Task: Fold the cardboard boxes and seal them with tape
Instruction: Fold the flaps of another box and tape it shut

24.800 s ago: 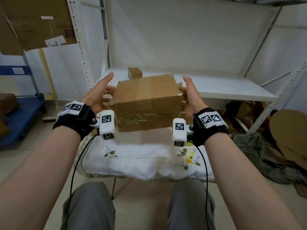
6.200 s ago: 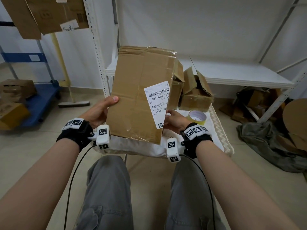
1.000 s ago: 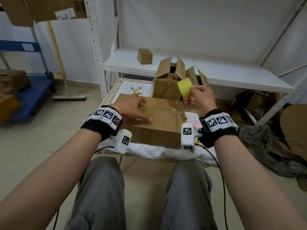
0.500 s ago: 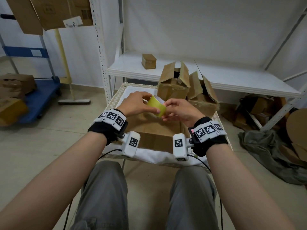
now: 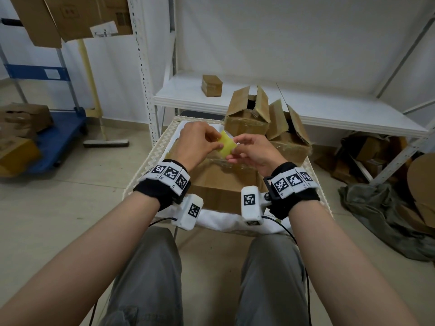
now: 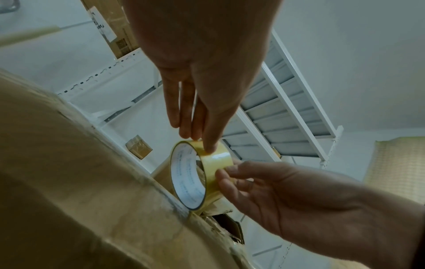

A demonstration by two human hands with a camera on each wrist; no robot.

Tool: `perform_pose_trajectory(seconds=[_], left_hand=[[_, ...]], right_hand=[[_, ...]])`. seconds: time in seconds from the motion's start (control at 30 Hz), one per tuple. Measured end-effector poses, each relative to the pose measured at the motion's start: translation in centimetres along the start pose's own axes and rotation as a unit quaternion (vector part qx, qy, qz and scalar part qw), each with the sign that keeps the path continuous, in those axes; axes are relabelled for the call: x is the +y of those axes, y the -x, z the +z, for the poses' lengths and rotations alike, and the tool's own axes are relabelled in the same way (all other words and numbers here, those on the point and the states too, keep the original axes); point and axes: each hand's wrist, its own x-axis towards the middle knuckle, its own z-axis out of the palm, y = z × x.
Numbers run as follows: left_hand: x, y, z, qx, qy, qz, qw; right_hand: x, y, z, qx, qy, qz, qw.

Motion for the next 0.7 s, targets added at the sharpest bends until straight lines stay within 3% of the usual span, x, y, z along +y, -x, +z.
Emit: perform_pose_trajectory(seconds=[0.43,0.7], left_hand=[[-0.1,-0.1,0.1,-0.020,0.036,-0.043,0.998],[-0.7,-0.2,0.3,-0.040,0.082,-0.101,0.991]], right_hand=[[0.9,-0.9,0.0,0.015,0.004,-0.030,0.999],[2.2,-2.1,-1.2,0.009,0.172,-0.017,0.985]])
